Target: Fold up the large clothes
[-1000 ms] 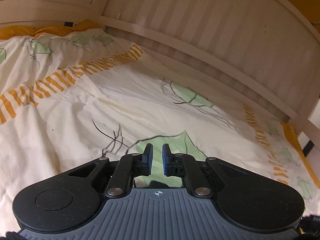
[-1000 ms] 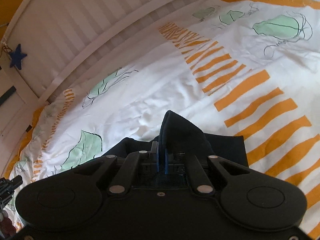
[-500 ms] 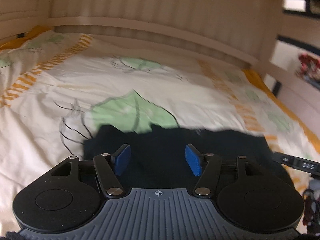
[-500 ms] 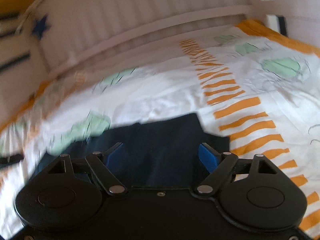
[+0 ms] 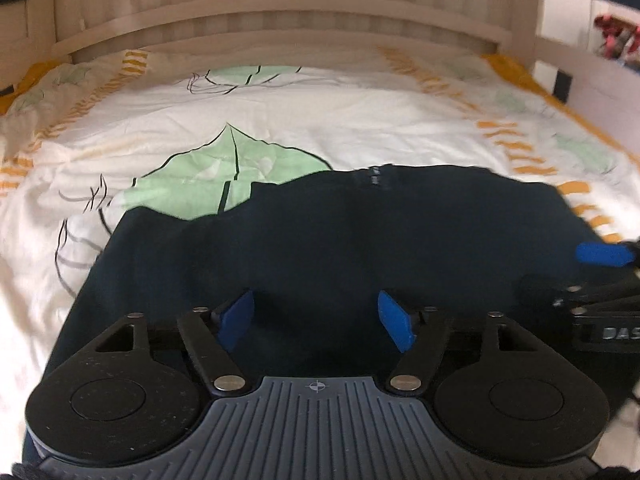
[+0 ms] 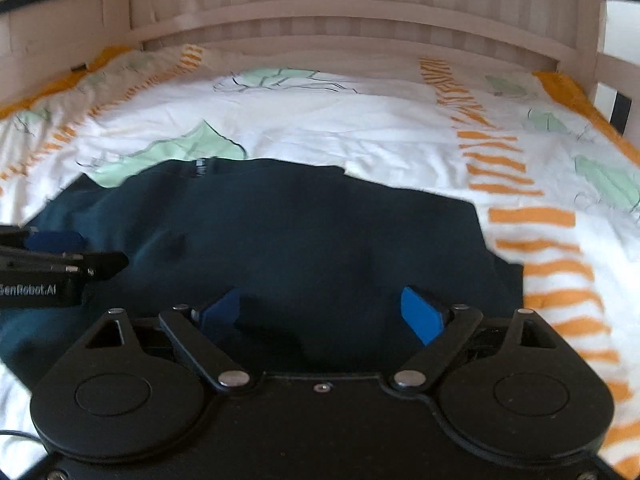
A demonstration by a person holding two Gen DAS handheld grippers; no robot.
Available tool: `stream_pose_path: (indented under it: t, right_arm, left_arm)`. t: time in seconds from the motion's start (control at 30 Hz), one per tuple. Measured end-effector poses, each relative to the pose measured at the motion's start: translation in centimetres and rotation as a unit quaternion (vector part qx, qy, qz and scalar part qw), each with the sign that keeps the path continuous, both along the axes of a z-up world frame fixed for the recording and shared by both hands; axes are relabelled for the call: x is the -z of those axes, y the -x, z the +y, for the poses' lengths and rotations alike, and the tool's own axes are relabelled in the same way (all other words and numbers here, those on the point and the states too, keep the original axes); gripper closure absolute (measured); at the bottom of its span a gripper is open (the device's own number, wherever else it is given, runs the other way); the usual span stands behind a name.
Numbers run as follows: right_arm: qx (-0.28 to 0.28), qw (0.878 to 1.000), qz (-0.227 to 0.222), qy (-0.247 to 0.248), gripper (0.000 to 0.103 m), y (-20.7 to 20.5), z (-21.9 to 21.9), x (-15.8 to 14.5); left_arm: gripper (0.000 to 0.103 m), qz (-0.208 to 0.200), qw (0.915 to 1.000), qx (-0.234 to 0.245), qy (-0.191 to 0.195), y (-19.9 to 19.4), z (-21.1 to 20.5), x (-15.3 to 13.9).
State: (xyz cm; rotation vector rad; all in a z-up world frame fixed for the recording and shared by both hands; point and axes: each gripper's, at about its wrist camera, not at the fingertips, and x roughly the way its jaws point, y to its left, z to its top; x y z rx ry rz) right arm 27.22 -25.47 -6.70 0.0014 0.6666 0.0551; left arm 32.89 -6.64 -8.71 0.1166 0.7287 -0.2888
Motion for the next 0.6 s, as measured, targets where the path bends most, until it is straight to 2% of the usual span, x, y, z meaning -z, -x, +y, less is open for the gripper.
stream_pose_path:
  t: [0.1, 0.23, 0.3, 0.33, 0.5, 0.6]
  right_arm:
    - [0.013, 1.000, 0.011, 0.021, 0.014, -1.6, -0.1, 0.2]
    - [0.039, 0.999, 0.032, 0.001, 0.004, -3.2, -1.3, 0.9]
    - [0.050, 0.998, 0.039, -0.013, 0.002, -3.6, -1.8, 1.1]
    - [0.054, 0.997, 0.042, -0.024, 0.002, -3.7, -2.1, 1.3]
    - [0.051, 0.997, 0.032, -0.049, 0.002, -2.8, -3.0, 1.3]
    - [0.042, 0.997, 0.017, -0.067, 0.002, -1.6, -4.0, 0.4]
  left_arm:
    - [0.026, 0.022, 0.9997, -0.006, -0.009, -1.9, -0.2, 0.4]
    - [0.018, 0.029, 0.9992, -0.002, -0.029, -3.0, -0.8, 0.8]
    - [0.011, 0.032, 0.9991, -0.003, -0.028, -3.4, -0.7, 1.1]
    - [0.008, 0.034, 0.9991, -0.004, -0.024, -3.4, -0.5, 1.2]
    - [0.009, 0.031, 0.9995, 0.007, 0.003, -3.2, 0.5, 0.6]
    - [0.008, 0.049, 0.9969, 0.035, 0.051, -2.3, 2.2, -0.7]
